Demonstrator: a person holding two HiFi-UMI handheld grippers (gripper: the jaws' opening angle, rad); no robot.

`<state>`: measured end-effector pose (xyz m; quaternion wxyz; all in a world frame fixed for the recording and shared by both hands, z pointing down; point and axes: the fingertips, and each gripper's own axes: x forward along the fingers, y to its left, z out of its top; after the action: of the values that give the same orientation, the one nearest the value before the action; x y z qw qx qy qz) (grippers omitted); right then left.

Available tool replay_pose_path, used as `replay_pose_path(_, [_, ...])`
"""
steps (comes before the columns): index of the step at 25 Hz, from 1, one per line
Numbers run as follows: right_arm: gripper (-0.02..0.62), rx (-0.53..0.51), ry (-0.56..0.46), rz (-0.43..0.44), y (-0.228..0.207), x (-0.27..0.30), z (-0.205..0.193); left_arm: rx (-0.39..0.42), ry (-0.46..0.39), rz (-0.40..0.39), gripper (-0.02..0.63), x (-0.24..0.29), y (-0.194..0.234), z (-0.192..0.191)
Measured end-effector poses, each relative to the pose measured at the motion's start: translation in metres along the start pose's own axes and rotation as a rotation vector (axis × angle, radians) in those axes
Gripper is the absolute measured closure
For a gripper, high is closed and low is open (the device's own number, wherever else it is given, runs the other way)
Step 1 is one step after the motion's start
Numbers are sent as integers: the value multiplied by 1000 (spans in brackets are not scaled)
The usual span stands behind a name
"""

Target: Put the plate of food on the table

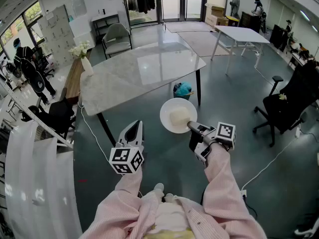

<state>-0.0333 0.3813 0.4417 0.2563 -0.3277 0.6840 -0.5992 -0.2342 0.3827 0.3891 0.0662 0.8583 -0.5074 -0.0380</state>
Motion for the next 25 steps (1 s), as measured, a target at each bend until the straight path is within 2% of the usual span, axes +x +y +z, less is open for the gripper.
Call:
replay_pose_path(2, [580,13,-8,-20,0,-3,-2,1,2,1,615,-2,0,0])
replay_pose_path(11, [580,10,-4,-9,-1,-13,-1,-4,6,15,615,-8,-7,-2])
replay_pose_path(17, [580,9,-4,-15,-12,-21,3,-25,20,40,615,-21,-12,-19])
replay_pose_path(25, [580,29,16,-25,-30,2,19,-37,25,63,615,4,6,-26])
